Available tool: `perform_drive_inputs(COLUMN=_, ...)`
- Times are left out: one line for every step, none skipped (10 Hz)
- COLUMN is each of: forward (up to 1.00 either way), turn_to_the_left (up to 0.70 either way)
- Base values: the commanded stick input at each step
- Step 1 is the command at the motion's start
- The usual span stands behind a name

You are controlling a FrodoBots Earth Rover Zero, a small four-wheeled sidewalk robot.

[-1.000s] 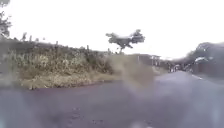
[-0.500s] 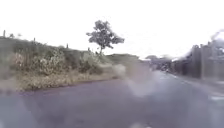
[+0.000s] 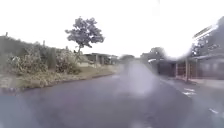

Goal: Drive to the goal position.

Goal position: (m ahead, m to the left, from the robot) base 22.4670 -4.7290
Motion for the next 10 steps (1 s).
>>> perform_drive_inputs(forward=0.7, turn_to_the_left=-0.35)
perform_drive_inputs(forward=0.7, turn_to_the_left=-0.08)
perform_drive_inputs(forward=0.7, turn_to_the_left=0.0)
perform_drive_inputs(forward=0.7, turn_to_the_left=0.0)
perform_drive_inputs(forward=0.7, turn_to_the_left=0.0)
perform_drive_inputs(forward=0.7, turn_to_the_left=0.0)
perform_drive_inputs(forward=0.7, turn_to_the_left=0.0)
perform_drive_inputs(forward=0.7, turn_to_the_left=0.0)
perform_drive_inputs(forward=0.7, turn_to_the_left=0.0)
perform_drive_inputs(forward=0.7, turn_to_the_left=0.0)
